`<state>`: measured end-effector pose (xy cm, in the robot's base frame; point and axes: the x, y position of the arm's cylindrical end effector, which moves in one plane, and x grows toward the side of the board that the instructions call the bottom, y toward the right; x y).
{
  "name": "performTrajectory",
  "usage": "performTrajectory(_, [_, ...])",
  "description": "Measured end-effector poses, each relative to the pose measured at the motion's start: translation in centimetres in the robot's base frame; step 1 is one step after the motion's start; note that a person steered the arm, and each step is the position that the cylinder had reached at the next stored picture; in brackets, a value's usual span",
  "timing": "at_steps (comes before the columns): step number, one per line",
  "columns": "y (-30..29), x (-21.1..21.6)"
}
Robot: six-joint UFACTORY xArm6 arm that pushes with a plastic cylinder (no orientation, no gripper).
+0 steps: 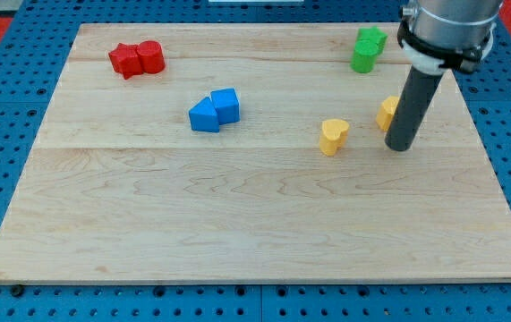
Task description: Place the yellow heart to the left of the yellow hexagon
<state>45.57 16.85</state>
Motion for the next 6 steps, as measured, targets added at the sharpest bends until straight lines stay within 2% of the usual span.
performTrajectory(1, [-5.5,1.0])
performTrajectory(2, [-8.8,-0.7])
performTrajectory(3, [-7.5,-2.7])
performTrajectory(4, [-8.9,-3.4])
performTrajectory(5, [-15.1,-2.1])
performTrajectory(6, [-14.2,-5.5])
